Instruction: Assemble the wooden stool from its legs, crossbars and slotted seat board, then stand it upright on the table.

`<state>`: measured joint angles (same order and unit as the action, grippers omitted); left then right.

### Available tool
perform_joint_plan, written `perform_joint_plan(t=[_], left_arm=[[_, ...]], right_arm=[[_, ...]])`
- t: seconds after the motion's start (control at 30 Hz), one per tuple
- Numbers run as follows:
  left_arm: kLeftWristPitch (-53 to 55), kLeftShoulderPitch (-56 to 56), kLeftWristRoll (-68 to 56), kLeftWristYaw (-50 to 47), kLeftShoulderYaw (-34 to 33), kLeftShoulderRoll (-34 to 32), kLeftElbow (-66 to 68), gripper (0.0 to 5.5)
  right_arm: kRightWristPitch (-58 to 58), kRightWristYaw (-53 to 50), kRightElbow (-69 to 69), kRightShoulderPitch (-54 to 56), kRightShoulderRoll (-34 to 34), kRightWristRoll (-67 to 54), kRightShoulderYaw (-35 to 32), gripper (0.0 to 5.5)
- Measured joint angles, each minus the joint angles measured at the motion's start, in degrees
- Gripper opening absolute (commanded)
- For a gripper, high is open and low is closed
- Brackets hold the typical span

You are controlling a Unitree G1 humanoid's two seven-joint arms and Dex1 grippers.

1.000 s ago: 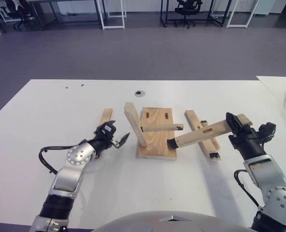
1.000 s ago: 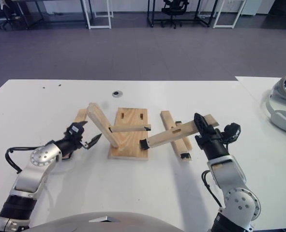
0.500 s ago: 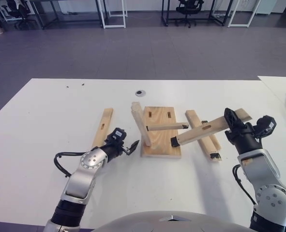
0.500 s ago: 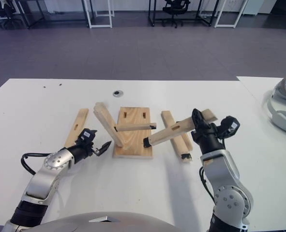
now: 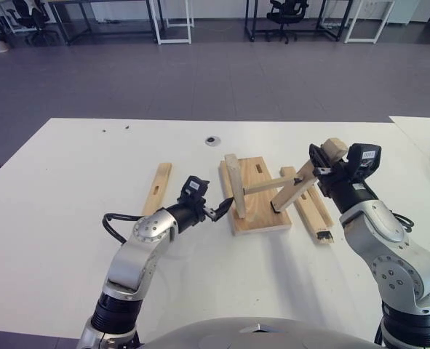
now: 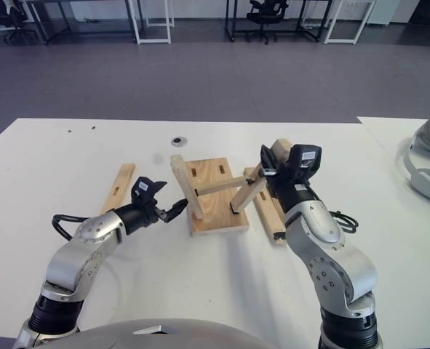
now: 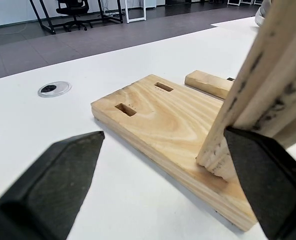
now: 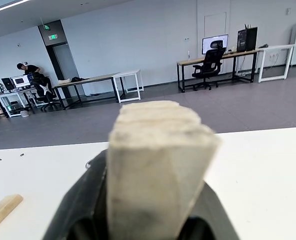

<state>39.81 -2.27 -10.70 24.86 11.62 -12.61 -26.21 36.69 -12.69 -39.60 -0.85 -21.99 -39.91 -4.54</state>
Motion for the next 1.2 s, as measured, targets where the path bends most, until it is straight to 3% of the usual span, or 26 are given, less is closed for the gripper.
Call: perform_joint_plan(t=[0.07,0.17,0.3,0.6,0.93,1.03,1.2], left_arm=[[1.1,-0.1,0.1,-1.3,0.7,0.6,-0.7,4.40],[2.7,-0.1,0.2,-3.9,2.0,1.7,-1.7,4.40],[4.9,-0.5,3.8,-9.0,6.0,3.0,-3.8,4.40],[6.2,-0.8,6.4,-15.9,5.4,5.8,-3.8,4.40],[5.5,-2.6,6.7,-15.4,3.0,6.2,-3.7,4.40],[2.1,-2.1,5.5,-11.3,0.6,2.6,-3.7,4.40],[0.5,3.7,2.2,-6.7,-7.0,-3.1,-6.0,4.40]], right_arm=[[-1.8,1.4,-0.1,-1.4,-0.4,2.6,1.2,1.11],[-1.6,3.2,0.2,-2.4,-3.7,8.7,3.5,2.01],[0.3,6.5,1.0,-4.6,-4.1,10.5,5.1,2.73],[-0.2,16.2,1.8,-3.6,-5.2,12.4,6.0,2.77],[-2.0,20.3,4.2,-2.3,-6.2,13.2,6.4,2.77],[-5.1,26.5,4.0,-5.9,-6.8,11.5,3.9,2.77],[-7.0,48.5,2.8,-20.3,-17.0,3.5,-6.9,2.77]])
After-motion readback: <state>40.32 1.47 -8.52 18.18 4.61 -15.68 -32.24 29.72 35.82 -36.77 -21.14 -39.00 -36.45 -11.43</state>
